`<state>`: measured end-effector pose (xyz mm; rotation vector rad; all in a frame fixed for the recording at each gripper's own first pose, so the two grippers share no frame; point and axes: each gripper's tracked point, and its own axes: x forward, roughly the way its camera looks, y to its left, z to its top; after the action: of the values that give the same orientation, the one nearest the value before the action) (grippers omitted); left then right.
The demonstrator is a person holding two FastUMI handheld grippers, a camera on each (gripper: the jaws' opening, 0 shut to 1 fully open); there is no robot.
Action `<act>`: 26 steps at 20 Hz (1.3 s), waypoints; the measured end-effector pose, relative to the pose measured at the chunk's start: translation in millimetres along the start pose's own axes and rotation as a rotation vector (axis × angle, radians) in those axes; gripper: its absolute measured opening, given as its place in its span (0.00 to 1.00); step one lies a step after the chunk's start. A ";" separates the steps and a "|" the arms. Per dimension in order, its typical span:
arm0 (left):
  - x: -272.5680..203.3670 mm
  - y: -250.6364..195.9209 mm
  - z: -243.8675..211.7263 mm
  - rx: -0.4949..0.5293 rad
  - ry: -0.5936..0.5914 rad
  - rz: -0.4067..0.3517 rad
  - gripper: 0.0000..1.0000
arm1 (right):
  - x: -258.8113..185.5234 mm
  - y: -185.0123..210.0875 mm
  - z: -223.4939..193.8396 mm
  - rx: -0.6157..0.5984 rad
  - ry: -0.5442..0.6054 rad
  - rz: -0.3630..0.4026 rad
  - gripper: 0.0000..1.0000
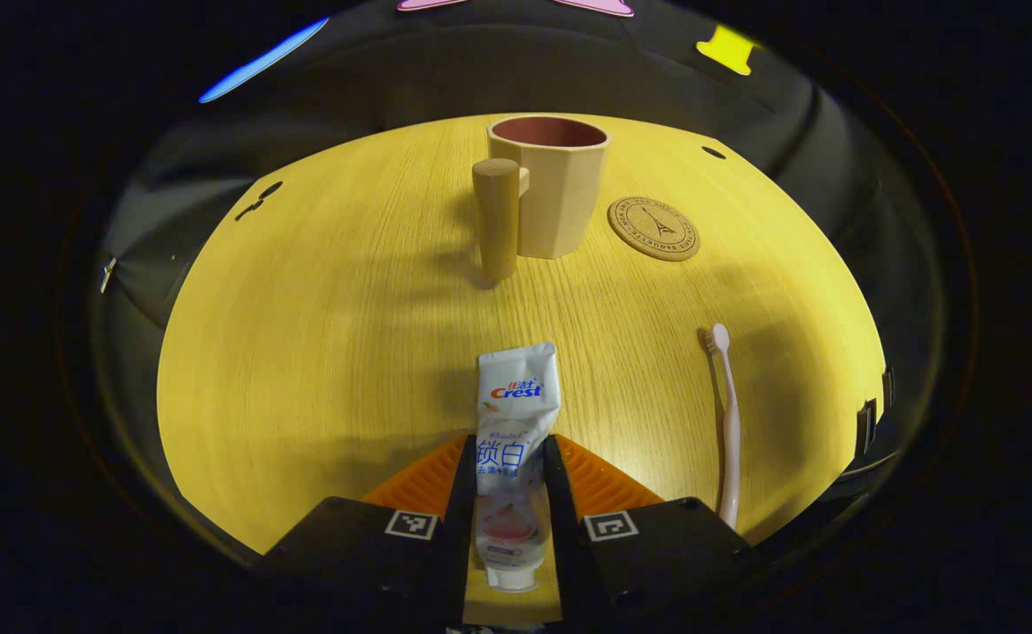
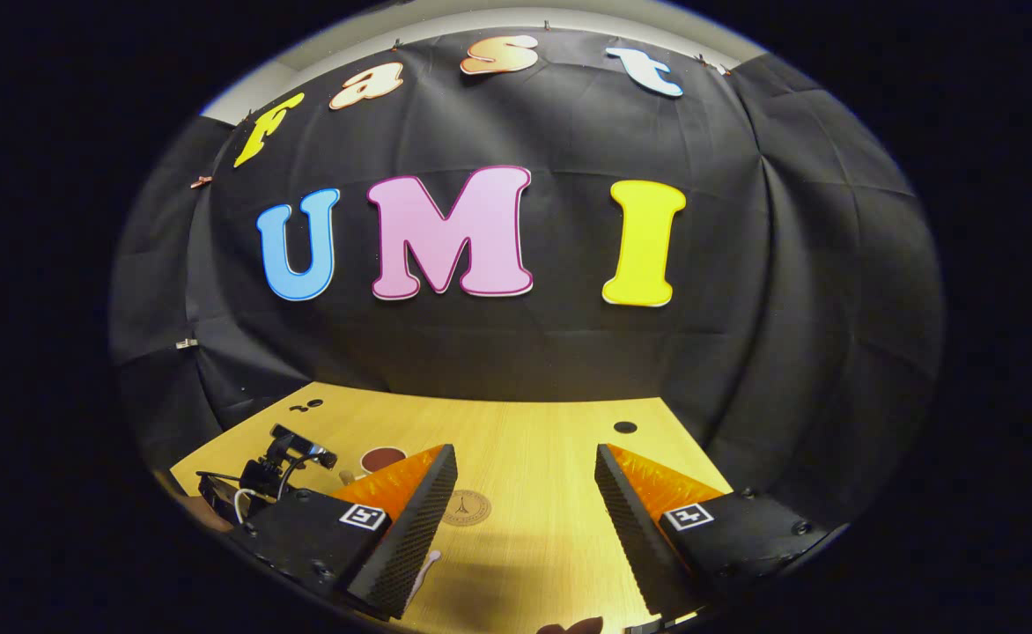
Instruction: Put the toothbrush and toothpaste on the desktop into the cup, then pick up the cup and place it on the coaster on the desktop.
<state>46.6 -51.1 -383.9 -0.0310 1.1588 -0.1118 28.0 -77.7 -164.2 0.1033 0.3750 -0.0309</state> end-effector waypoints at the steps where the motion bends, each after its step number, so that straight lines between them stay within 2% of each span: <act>1: -0.3 -1.2 -1.5 -0.026 0.026 0.001 0.46 | 2.3 1.8 -9.0 0.009 0.024 0.015 0.97; 2: 0.2 -0.9 -0.5 -0.049 0.041 0.006 0.42 | 4.7 4.0 -18.6 0.018 0.053 0.035 0.98; 3: 0.7 -1.0 -0.4 -0.068 0.052 0.010 0.34 | 5.9 6.8 -29.7 0.029 0.089 0.055 0.97; 5: -1.1 -0.8 1.4 -0.063 0.048 0.010 0.27 | 7.8 14.4 -55.9 0.055 0.183 0.096 0.98; 6: -1.8 -0.7 2.1 -0.061 0.048 0.004 0.19 | 5.8 19.6 -68.3 0.072 0.236 0.118 0.99; 7: -2.2 -0.6 1.7 -0.064 0.049 -0.007 0.23 | 5.5 23.9 -80.3 0.090 0.287 0.136 0.99; 9: -5.4 1.5 0.8 -0.085 0.048 -0.016 0.21 | 4.1 36.4 -107.3 0.117 0.382 0.159 0.99; 10: -11.3 2.5 2.0 -0.106 0.034 -0.025 0.14 | 4.0 41.5 -120.3 0.123 0.429 0.161 0.99; 11: -19.6 2.5 3.9 -0.126 0.015 -0.045 0.19 | 2.2 47.2 -132.2 0.127 0.472 0.158 0.98; 14: -45.0 10.4 9.8 -0.145 -0.039 -0.088 0.19 | -0.3 69.8 -158.7 0.129 0.566 0.131 0.98; 20: -97.7 31.9 3.8 -0.092 -0.113 -0.173 0.19 | -2.5 108.7 -213.9 0.067 0.724 0.016 0.96; 21: -105.8 35.4 5.3 -0.075 -0.129 -0.184 0.24 | -0.2 111.7 -221.3 0.058 0.746 -0.001 0.95; 22: -111.9 39.3 5.5 -0.058 -0.142 -0.192 0.19 | 1.0 114.3 -228.1 0.048 0.764 -0.017 0.95; 26: -130.6 50.6 4.0 -0.032 -0.175 -0.230 0.19 | 7.0 125.8 -256.2 0.024 0.844 -0.047 0.94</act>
<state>2.3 12.6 -267.3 -0.1987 0.9786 -0.2889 -52.5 74.5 -391.9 0.1288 1.2207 -0.0379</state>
